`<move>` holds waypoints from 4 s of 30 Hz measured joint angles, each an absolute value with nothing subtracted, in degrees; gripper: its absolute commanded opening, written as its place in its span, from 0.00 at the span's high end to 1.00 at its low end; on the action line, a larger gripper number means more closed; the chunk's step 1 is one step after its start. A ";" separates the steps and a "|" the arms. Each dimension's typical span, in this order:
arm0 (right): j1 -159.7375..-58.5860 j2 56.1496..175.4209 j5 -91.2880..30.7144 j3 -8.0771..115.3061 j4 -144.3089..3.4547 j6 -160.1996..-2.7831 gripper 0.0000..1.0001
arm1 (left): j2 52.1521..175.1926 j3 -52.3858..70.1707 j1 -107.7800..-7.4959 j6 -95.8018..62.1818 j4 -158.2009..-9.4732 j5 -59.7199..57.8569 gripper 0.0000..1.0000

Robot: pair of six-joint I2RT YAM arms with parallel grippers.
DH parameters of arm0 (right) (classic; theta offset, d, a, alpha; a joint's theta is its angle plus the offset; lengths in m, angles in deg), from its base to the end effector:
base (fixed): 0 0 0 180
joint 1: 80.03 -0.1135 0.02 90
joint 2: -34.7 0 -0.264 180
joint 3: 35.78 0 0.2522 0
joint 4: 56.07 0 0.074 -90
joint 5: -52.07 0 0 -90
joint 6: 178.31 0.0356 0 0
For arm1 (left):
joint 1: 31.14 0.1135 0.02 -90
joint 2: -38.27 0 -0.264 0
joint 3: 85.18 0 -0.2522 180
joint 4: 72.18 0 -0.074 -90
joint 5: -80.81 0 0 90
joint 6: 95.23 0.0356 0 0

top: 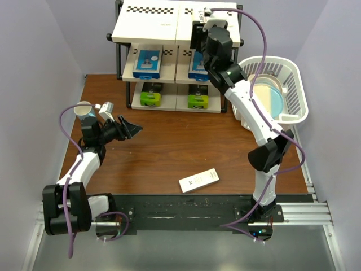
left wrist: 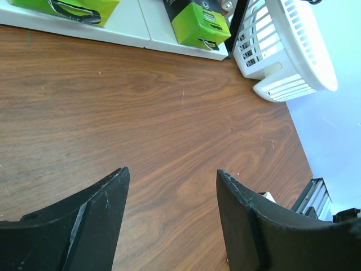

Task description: Place and organize the shaving razors onto the shelf

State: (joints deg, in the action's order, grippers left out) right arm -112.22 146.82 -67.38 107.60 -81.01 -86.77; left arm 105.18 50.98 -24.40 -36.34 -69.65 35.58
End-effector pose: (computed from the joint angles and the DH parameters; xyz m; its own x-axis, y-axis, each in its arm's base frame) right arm 0.3811 0.2192 0.5005 0.0918 0.0854 -0.9921 -0.0528 0.9953 0.0808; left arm 0.2427 0.0034 0.2227 -0.5937 -0.4395 -0.6741 0.3094 0.6486 -0.6954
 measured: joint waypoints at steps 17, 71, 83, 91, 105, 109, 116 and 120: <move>-113.95 149.14 -74.55 109.33 -77.95 -87.29 0.44 | 105.20 50.98 -24.40 -37.66 -67.99 35.60 0.32; -111.63 79.76 -25.26 22.65 -106.89 -131.46 0.01 | 109.22 42.36 -57.95 -0.45 -91.87 35.01 0.29; -112.92 86.80 -7.47 15.96 -112.57 -163.92 0.01 | 111.08 42.28 -62.19 7.00 -97.84 30.75 0.27; -118.58 104.18 -4.52 17.27 -111.83 -169.80 0.01 | 111.13 40.48 -57.22 9.16 -101.58 29.13 0.27; -120.09 121.12 -3.97 24.42 -109.19 -165.06 0.55 | 111.15 35.19 -47.59 12.38 -104.33 29.96 0.27; -118.67 125.75 -2.90 29.88 -110.67 -160.51 0.57 | 110.95 35.19 -48.24 15.94 -105.60 29.90 0.25; -111.83 140.61 4.42 46.93 -123.11 -157.45 0.60 | 102.14 37.49 -52.11 28.99 -106.39 29.00 0.21; -109.18 147.74 8.20 53.81 -132.24 -158.13 0.58 | 96.46 42.01 -57.53 36.90 -105.12 29.33 0.21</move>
State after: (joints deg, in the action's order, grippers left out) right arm -109.18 147.74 8.20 53.81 -132.24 -158.13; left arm 96.46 42.01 -57.53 36.90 -105.12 29.33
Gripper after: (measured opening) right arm 0.606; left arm 0.787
